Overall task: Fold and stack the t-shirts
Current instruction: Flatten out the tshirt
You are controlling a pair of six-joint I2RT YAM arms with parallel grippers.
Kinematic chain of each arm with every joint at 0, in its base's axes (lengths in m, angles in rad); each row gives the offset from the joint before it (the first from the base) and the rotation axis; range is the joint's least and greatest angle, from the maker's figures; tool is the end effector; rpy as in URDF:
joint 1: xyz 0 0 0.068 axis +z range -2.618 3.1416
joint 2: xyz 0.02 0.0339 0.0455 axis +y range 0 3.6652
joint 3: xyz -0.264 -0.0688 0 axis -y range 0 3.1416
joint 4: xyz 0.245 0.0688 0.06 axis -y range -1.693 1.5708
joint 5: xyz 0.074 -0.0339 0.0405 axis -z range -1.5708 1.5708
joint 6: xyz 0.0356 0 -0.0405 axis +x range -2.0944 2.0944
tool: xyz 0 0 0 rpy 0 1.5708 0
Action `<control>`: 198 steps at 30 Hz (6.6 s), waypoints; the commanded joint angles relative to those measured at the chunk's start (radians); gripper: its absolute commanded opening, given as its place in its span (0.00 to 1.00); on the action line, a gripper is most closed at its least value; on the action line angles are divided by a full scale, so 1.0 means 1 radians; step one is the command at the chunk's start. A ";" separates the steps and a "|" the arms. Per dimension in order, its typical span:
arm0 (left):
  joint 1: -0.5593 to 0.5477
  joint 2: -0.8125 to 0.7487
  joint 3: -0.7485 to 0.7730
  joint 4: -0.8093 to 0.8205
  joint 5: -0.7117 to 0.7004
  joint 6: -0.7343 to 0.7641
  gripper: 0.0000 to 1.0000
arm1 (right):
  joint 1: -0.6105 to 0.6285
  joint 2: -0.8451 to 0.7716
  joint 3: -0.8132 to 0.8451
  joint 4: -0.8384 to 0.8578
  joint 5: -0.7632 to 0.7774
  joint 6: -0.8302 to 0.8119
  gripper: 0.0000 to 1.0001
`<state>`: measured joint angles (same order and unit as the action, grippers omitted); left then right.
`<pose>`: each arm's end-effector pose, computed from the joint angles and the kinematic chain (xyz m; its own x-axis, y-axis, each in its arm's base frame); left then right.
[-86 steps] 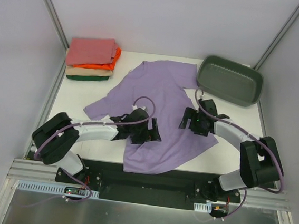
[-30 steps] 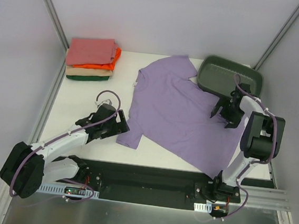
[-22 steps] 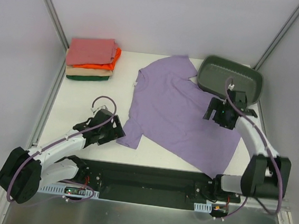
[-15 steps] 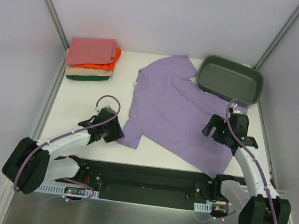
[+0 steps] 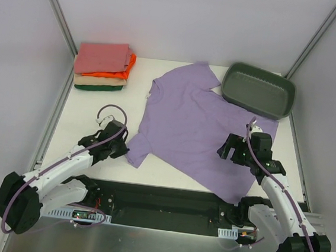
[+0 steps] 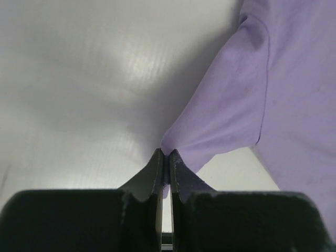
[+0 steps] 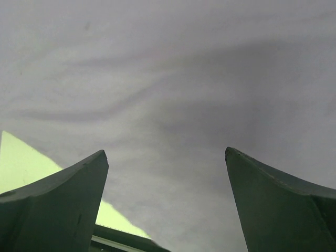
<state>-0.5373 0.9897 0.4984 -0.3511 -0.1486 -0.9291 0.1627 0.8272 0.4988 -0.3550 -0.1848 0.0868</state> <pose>0.1677 -0.0938 0.1900 -0.7214 -0.4924 -0.4869 -0.2613 0.8447 -0.4671 0.1737 0.0351 0.2168 -0.6467 -0.0198 -0.7625 -0.2447 0.9522 0.1828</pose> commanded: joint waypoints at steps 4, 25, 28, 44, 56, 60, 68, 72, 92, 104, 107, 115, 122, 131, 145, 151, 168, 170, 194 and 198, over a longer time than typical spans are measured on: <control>-0.006 -0.125 0.133 -0.327 -0.203 -0.053 0.00 | 0.015 -0.036 0.043 -0.050 0.036 0.014 0.96; -0.546 0.823 0.966 -0.197 0.079 0.222 0.06 | 0.011 -0.123 0.055 -0.194 0.317 0.018 0.96; -0.546 0.875 0.997 -0.166 0.147 0.248 0.24 | 0.011 -0.119 0.055 -0.194 0.324 0.018 0.96; -0.521 0.558 0.551 -0.071 -0.017 0.061 0.93 | 0.006 -0.065 0.053 -0.162 0.225 0.021 0.96; -0.325 0.539 0.448 0.190 -0.002 0.096 0.75 | 0.031 -0.007 -0.101 0.033 -0.018 0.134 0.96; -0.279 0.604 0.477 0.218 0.030 0.104 0.65 | 0.035 0.016 -0.126 0.036 -0.001 0.127 0.96; -0.256 0.656 0.493 0.221 0.024 0.096 0.63 | 0.037 0.067 -0.129 0.014 0.057 0.094 0.96; -0.253 0.713 0.532 0.219 0.056 0.111 0.53 | 0.035 0.102 -0.123 0.022 0.064 0.093 0.96; -0.240 0.675 0.520 0.181 0.049 0.092 0.00 | 0.037 0.138 -0.120 0.004 0.103 0.091 0.96; -0.159 0.463 0.349 -0.011 -0.072 0.082 0.00 | 0.035 0.185 -0.106 -0.018 0.104 0.093 0.96; -0.116 0.423 0.301 -0.072 -0.104 0.076 0.00 | 0.035 0.193 -0.105 -0.019 0.100 0.091 0.96; 0.032 0.431 0.264 -0.218 -0.233 0.096 0.05 | 0.035 0.210 -0.100 -0.022 0.097 0.088 0.96; 0.129 0.500 0.316 -0.276 -0.259 0.144 0.06 | 0.035 0.225 -0.094 -0.024 0.107 0.093 0.96; 0.146 0.547 0.468 -0.313 -0.360 0.246 0.22 | 0.035 0.242 -0.086 -0.022 0.110 0.093 0.96; 0.146 0.089 0.142 -0.286 -0.102 0.033 0.77 | 0.037 0.251 -0.097 -0.007 0.087 0.090 0.96; 0.146 -0.063 -0.026 -0.122 0.053 0.033 0.67 | 0.035 0.248 -0.098 -0.007 0.088 0.088 0.96; 0.146 0.210 0.046 -0.109 0.075 0.012 0.30 | 0.035 0.245 -0.098 -0.013 0.096 0.093 0.96; 0.146 0.237 0.057 -0.111 0.081 0.018 0.25 | 0.037 0.245 -0.098 -0.013 0.096 0.091 0.96; 0.148 0.060 0.121 -0.706 -0.253 -0.267 0.00 | 0.035 0.273 -0.089 -0.022 0.102 0.096 0.96; 0.149 0.044 0.104 -0.756 -0.279 -0.324 0.00 | 0.035 0.263 -0.091 -0.027 0.107 0.094 0.96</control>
<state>-0.3977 1.0573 0.6010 -0.9527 -0.3550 -1.1477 0.1970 1.0492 0.4599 -0.3267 -0.1211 0.1852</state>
